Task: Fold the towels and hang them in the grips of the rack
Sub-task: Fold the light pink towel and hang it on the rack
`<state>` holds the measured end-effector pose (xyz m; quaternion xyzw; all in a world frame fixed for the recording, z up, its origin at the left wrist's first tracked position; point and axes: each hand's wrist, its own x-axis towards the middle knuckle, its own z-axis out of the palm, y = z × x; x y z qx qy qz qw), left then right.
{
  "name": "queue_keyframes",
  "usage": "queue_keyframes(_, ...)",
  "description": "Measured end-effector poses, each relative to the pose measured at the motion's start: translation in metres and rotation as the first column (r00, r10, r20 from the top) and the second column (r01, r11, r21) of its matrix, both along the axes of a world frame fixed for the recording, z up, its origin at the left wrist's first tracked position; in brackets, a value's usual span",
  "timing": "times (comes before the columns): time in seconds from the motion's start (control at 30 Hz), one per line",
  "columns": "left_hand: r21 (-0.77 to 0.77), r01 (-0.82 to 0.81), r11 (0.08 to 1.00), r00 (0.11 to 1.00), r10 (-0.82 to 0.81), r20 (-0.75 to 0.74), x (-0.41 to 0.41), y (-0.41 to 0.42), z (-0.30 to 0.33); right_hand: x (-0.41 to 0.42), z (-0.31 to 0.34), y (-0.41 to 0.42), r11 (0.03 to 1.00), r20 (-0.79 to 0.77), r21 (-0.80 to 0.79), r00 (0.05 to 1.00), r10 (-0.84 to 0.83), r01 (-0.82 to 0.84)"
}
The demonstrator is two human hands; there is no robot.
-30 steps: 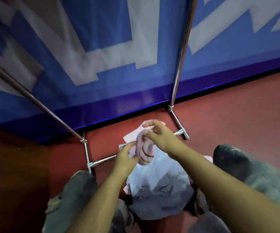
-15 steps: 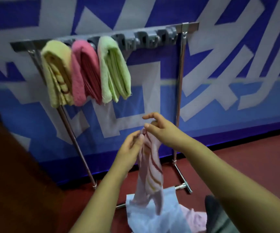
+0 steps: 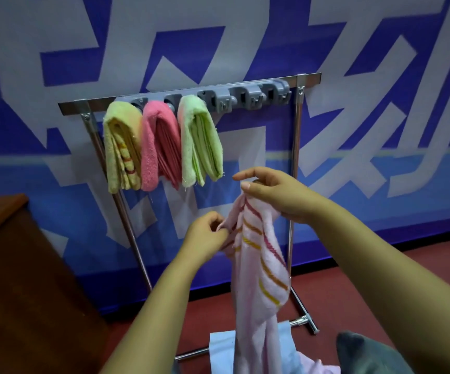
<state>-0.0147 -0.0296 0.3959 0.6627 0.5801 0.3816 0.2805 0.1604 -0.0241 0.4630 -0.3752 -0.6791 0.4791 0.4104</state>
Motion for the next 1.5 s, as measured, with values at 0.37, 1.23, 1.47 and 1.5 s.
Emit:
queue_keyframes(0.37, -0.077, 0.025, 0.997, 0.715, 0.036, 0.699, -0.060, 0.000, 0.001, 0.050, 0.031, -0.005, 0.935, 0.103, -0.270, 0.958, 0.267, -0.231)
queue_keyframes(1.23, 0.240, -0.200, 0.950, 0.458, -0.126, 0.880, -0.077, 0.001, 0.088, 0.077, 0.014, 0.015, 0.837, 0.484, 0.409, 0.691, -0.537, 0.364)
queue_keyframes(1.47, 0.290, -0.251, 0.923, 0.410, -0.171, 0.896, -0.095, 0.001, 0.092, 0.078, 0.019, 0.007, 0.716, -0.017, 0.287, 0.750, -0.661, 0.637)
queue_keyframes(1.5, 0.288, -0.248, 0.925, 0.405, -0.171, 0.898, -0.098, 0.001, 0.091, 0.080, 0.020, 0.006, 0.730, -0.077, 0.221, 0.758, -0.647, 0.646)
